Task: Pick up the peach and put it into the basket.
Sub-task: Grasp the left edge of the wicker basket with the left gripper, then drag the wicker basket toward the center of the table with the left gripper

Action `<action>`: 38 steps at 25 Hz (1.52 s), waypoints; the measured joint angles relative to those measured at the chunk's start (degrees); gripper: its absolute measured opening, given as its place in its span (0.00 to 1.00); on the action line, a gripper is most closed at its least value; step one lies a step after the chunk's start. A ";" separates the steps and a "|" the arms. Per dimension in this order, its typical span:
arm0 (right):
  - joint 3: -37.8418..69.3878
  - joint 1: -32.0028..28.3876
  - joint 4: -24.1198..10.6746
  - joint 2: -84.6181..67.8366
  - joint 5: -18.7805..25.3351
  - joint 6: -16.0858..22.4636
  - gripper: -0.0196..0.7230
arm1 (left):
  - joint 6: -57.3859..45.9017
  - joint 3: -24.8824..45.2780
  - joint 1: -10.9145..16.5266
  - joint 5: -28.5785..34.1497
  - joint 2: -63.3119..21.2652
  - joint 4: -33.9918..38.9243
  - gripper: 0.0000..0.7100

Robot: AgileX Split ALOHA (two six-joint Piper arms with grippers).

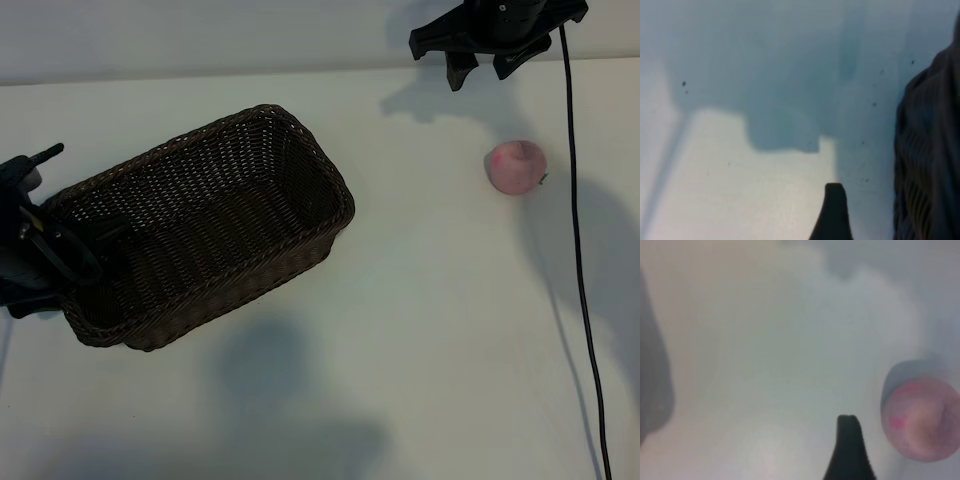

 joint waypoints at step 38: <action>0.00 0.00 0.00 0.00 0.00 -0.28 0.71 | 23.49 -0.25 1.93 0.66 -5.51 -19.34 0.14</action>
